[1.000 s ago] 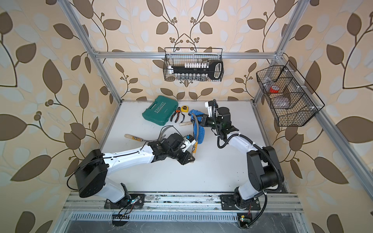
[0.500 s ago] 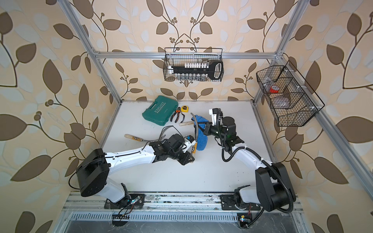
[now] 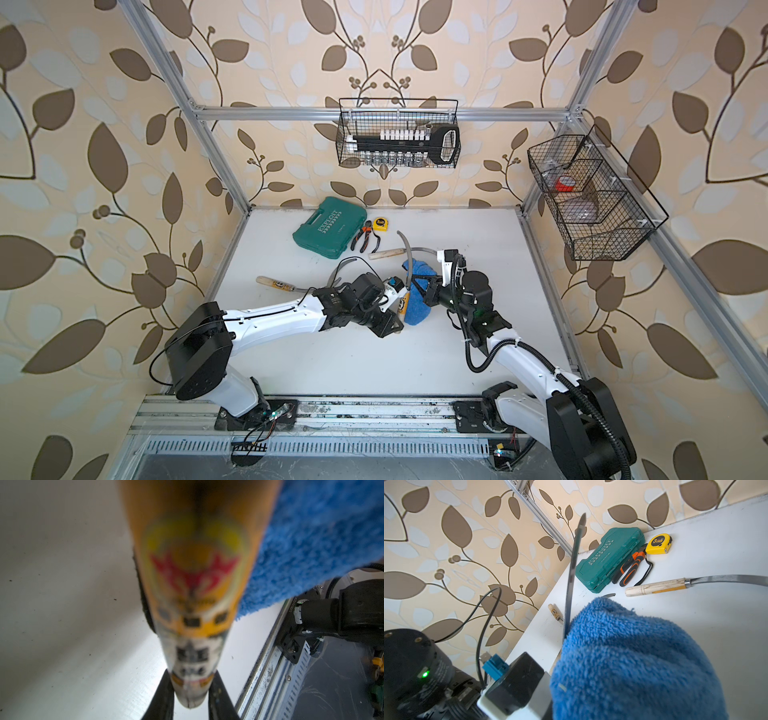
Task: Wipe small sickles with rags
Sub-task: Wipe the small sickle.
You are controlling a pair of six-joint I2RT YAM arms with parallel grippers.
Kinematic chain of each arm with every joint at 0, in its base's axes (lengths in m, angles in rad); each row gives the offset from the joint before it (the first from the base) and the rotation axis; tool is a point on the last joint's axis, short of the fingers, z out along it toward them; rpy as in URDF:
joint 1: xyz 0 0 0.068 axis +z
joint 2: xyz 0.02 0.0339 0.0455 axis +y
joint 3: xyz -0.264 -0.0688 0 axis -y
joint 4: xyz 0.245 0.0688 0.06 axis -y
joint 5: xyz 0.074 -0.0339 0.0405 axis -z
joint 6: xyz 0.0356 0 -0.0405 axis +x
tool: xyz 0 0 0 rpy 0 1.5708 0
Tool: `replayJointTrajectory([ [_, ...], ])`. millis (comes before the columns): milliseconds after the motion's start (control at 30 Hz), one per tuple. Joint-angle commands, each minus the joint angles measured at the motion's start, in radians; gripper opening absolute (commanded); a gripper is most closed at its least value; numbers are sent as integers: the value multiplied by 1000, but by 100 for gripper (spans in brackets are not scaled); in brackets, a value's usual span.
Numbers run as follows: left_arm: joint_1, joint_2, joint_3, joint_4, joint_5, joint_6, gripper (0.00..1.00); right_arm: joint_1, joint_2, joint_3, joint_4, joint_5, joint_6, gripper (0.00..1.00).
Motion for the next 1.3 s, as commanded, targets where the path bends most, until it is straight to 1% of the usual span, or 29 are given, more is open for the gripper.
replayJointTrajectory([
  [0,12,2,34,23,-7,-15,0,21,15,16,38,-76,-4,0],
  [167,12,3,22,27,15,-13,0,19,74,155,-22,-54,-9,0],
  [367,12,0,6,34,23,-1,0,-3,233,364,-86,-46,-20,0],
  [533,11,1,0,34,32,7,0,-11,389,502,-92,-91,-17,0],
  [600,12,2,1,33,36,10,0,-10,447,545,-75,-127,-8,0],
  [767,11,-1,1,31,35,16,0,-2,522,599,-47,-184,-2,0],
  [900,12,-3,0,31,16,11,0,-2,493,578,-41,-184,-10,0],
  [1033,15,-11,3,22,-15,5,0,-2,418,508,-41,-168,-27,0],
  [1267,22,-20,19,-2,-52,-2,0,-2,191,283,-24,-113,-41,0],
])
